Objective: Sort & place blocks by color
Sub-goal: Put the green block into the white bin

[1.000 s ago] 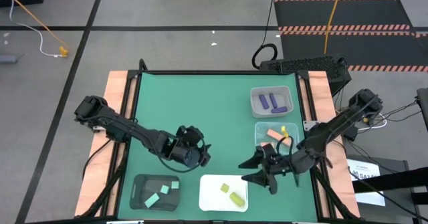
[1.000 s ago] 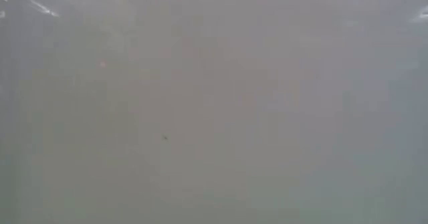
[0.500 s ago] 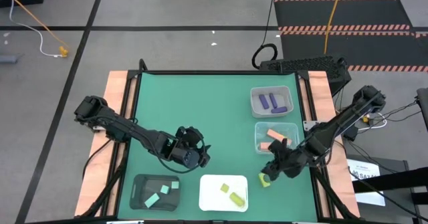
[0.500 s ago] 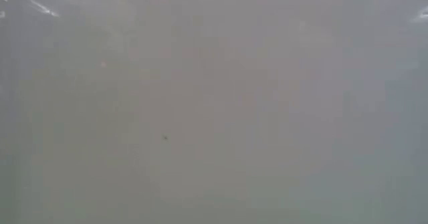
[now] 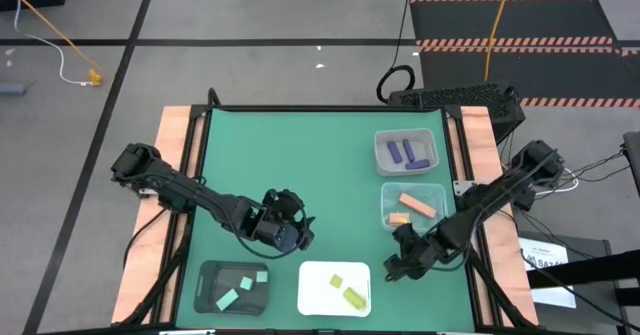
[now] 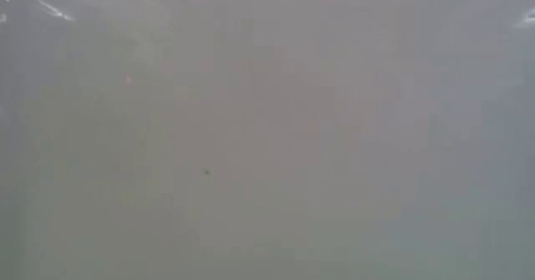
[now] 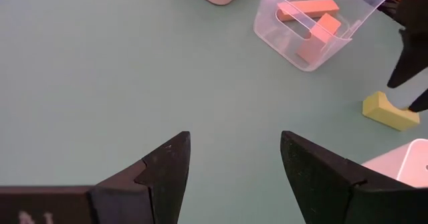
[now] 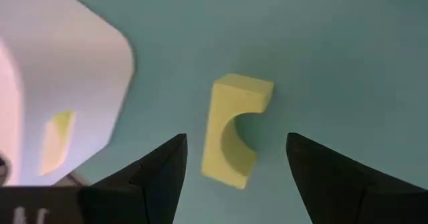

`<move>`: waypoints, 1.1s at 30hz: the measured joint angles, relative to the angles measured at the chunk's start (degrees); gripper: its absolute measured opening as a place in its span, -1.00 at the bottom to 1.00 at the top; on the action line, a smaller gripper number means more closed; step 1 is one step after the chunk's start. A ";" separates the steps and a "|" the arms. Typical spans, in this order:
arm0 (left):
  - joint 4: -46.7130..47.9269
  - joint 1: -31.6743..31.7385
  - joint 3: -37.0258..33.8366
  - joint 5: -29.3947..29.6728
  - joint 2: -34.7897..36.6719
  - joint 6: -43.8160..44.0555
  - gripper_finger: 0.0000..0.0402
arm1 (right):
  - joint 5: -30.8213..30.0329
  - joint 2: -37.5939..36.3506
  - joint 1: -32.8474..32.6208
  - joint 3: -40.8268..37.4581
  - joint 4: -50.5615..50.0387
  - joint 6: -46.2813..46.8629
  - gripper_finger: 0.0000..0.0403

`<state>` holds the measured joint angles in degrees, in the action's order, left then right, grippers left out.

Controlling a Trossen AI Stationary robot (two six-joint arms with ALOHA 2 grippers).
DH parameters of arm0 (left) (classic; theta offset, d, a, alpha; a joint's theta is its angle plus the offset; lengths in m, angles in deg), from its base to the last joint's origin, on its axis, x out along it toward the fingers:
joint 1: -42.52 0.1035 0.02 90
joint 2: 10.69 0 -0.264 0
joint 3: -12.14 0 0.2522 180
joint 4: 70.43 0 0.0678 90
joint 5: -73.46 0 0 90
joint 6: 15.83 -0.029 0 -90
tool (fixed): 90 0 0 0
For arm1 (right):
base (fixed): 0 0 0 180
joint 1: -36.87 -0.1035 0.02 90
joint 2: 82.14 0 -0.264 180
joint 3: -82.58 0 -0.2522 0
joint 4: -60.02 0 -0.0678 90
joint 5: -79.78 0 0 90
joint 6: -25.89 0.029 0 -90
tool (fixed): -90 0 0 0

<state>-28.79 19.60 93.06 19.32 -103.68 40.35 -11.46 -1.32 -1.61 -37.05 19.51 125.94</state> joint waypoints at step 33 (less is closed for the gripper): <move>0.27 -0.19 0.00 0.00 0.02 -0.13 0.16 | 1.37 5.94 0.13 -0.02 6.68 -2.34 -0.87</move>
<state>-28.52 19.40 93.06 19.32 -103.66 40.22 -10.09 4.62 -1.48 -37.07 26.19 123.60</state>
